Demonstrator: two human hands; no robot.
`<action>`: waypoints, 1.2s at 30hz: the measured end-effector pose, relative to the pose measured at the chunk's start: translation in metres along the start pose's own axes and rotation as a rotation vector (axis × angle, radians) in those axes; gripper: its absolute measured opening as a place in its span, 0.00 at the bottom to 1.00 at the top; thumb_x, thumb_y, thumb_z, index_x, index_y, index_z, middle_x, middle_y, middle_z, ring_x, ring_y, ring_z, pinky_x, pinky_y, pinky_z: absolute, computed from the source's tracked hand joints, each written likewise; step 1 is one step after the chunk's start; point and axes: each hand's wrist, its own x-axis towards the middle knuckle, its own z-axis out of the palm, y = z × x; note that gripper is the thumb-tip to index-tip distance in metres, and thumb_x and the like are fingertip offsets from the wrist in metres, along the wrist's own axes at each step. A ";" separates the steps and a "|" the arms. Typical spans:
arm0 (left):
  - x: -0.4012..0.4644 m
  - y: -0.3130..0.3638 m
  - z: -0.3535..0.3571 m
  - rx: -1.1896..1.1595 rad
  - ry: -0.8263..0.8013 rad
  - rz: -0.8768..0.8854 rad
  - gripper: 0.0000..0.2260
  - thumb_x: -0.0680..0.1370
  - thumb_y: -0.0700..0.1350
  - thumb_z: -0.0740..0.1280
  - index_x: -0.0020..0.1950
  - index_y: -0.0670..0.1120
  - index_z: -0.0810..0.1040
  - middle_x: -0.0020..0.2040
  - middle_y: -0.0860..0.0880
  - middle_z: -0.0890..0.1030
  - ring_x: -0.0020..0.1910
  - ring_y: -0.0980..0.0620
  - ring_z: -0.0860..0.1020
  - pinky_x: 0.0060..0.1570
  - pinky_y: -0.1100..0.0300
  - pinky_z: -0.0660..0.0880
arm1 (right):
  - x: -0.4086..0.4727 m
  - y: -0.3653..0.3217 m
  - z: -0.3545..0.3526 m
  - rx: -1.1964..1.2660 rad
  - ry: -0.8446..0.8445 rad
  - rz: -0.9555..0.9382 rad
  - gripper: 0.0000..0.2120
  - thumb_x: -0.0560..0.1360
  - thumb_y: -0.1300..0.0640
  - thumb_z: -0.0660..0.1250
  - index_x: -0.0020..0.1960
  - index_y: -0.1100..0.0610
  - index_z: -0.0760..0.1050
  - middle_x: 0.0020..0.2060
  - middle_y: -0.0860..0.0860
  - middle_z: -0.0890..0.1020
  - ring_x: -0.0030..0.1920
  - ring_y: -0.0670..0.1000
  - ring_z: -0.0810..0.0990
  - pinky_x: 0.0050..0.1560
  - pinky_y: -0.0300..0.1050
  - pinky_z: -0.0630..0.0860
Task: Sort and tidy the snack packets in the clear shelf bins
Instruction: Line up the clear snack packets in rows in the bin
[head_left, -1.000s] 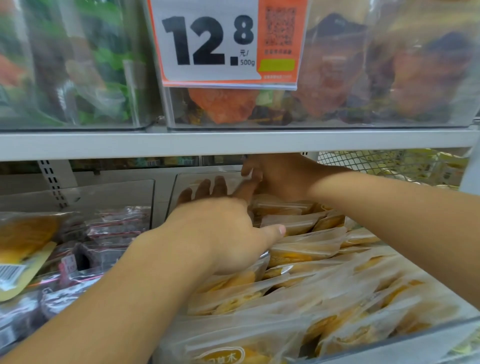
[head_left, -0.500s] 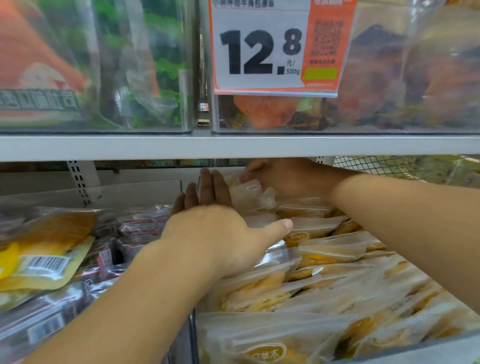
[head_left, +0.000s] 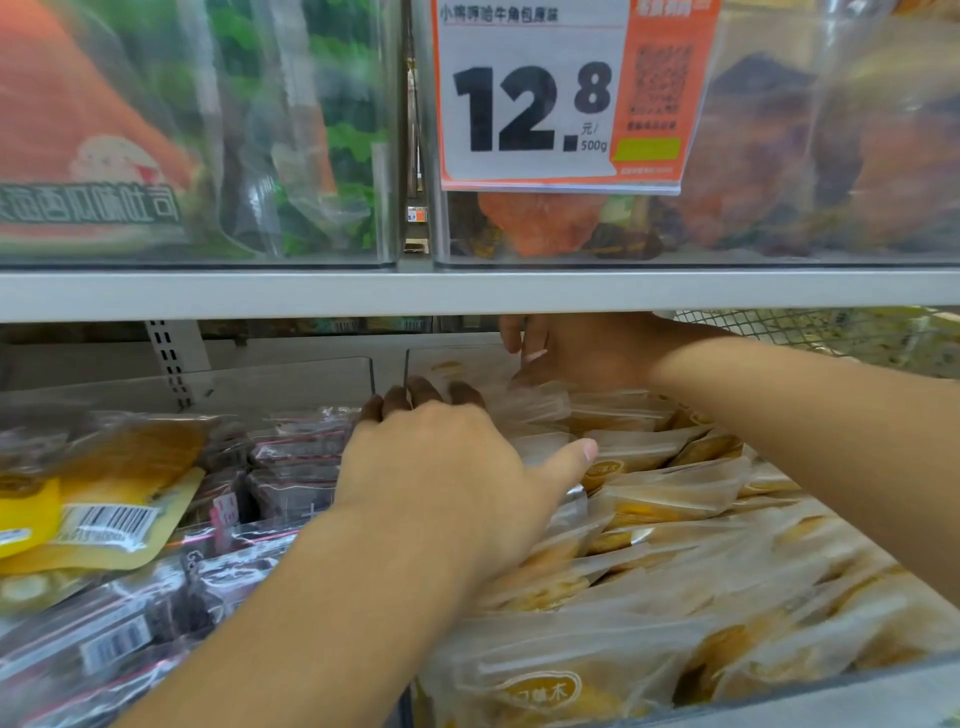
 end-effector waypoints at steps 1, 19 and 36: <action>-0.003 0.001 0.000 0.000 0.024 0.021 0.39 0.72 0.79 0.44 0.54 0.48 0.73 0.48 0.47 0.77 0.50 0.45 0.76 0.53 0.49 0.74 | -0.002 0.001 -0.001 0.008 0.026 0.008 0.12 0.72 0.58 0.76 0.40 0.49 0.73 0.41 0.52 0.80 0.46 0.56 0.79 0.52 0.49 0.78; -0.017 -0.005 0.001 0.017 -0.207 0.074 0.44 0.72 0.78 0.41 0.82 0.55 0.48 0.82 0.46 0.54 0.80 0.42 0.49 0.78 0.43 0.47 | 0.025 -0.046 0.028 -0.361 -0.331 -0.003 0.07 0.80 0.58 0.65 0.44 0.55 0.80 0.39 0.51 0.82 0.40 0.51 0.79 0.40 0.43 0.75; -0.015 -0.014 0.005 -0.051 -0.116 0.118 0.43 0.71 0.79 0.45 0.81 0.56 0.55 0.79 0.45 0.61 0.77 0.42 0.58 0.77 0.44 0.56 | 0.004 -0.062 0.015 -0.024 -0.282 0.041 0.10 0.83 0.49 0.59 0.47 0.45 0.78 0.44 0.42 0.81 0.47 0.46 0.78 0.53 0.45 0.72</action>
